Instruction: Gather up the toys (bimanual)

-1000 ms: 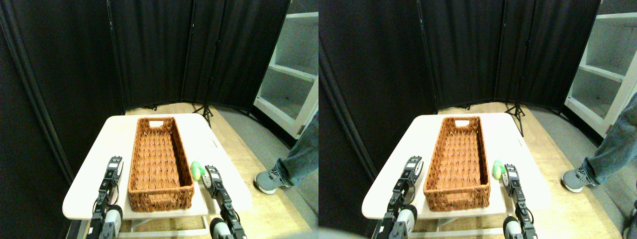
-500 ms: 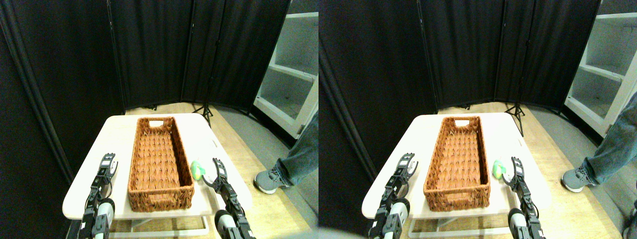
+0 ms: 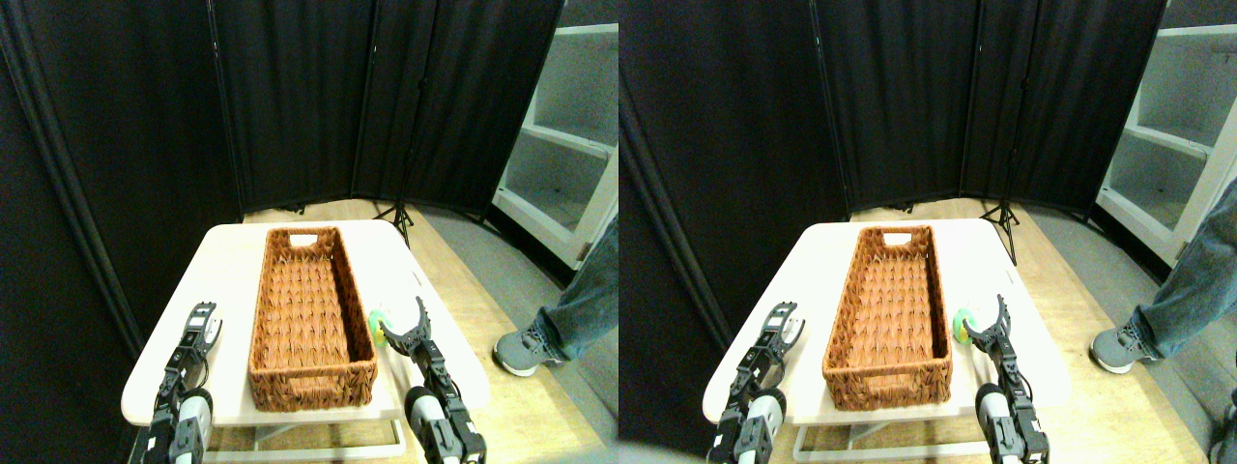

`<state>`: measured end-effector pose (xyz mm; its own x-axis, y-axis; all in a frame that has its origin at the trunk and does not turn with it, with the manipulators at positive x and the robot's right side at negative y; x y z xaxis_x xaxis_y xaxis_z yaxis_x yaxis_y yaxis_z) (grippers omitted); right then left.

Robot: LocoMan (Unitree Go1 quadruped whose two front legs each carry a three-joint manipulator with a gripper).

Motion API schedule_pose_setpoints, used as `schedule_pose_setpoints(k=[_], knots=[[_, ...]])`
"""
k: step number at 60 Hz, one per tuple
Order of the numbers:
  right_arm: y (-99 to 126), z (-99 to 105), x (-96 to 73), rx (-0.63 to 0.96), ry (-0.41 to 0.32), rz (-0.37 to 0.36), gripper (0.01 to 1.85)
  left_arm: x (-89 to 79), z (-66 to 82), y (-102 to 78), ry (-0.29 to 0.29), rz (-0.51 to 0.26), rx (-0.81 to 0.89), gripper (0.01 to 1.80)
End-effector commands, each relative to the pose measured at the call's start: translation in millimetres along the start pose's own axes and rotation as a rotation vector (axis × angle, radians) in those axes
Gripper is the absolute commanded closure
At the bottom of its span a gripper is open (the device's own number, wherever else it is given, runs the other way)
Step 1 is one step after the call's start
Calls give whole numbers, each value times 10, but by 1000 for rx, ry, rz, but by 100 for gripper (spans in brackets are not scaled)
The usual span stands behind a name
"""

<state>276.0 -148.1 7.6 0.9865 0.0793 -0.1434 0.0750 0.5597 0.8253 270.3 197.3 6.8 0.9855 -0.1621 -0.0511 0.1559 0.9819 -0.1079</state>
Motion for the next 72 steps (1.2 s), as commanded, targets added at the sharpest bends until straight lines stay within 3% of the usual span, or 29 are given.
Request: schedule_pose_setpoints(k=[1, 11, 28, 36, 41, 46, 50, 56, 72], knots=[[98, -10, 64, 28, -9, 42, 115, 24, 42, -35, -30, 0, 10, 160], [142, -60, 147, 177, 9, -1, 103, 29, 37, -63, -33, 17, 16, 159], [300, 24, 34, 105, 24, 10, 104, 40, 31, -74, -46, 28, 19, 158], [324, 53, 31, 162, 20, -14, 101, 65, 38, -88, -43, 23, 18, 159], [354, 43, 86, 251, 49, -33, 97, 90, 39, -109, -43, 6, 10, 159], [352, 14, 168, 318, 64, -41, 103, 104, 39, -128, -45, 1, 12, 160], [348, -18, 234, 265, 63, -51, 99, 114, 39, -150, -45, -1, 7, 160], [333, -58, 284, 323, 89, -89, 94, 112, 37, -164, -44, 5, 2, 159], [111, -139, 453, 431, 78, -165, 94, 74, 80, -181, -45, 6, 16, 160]])
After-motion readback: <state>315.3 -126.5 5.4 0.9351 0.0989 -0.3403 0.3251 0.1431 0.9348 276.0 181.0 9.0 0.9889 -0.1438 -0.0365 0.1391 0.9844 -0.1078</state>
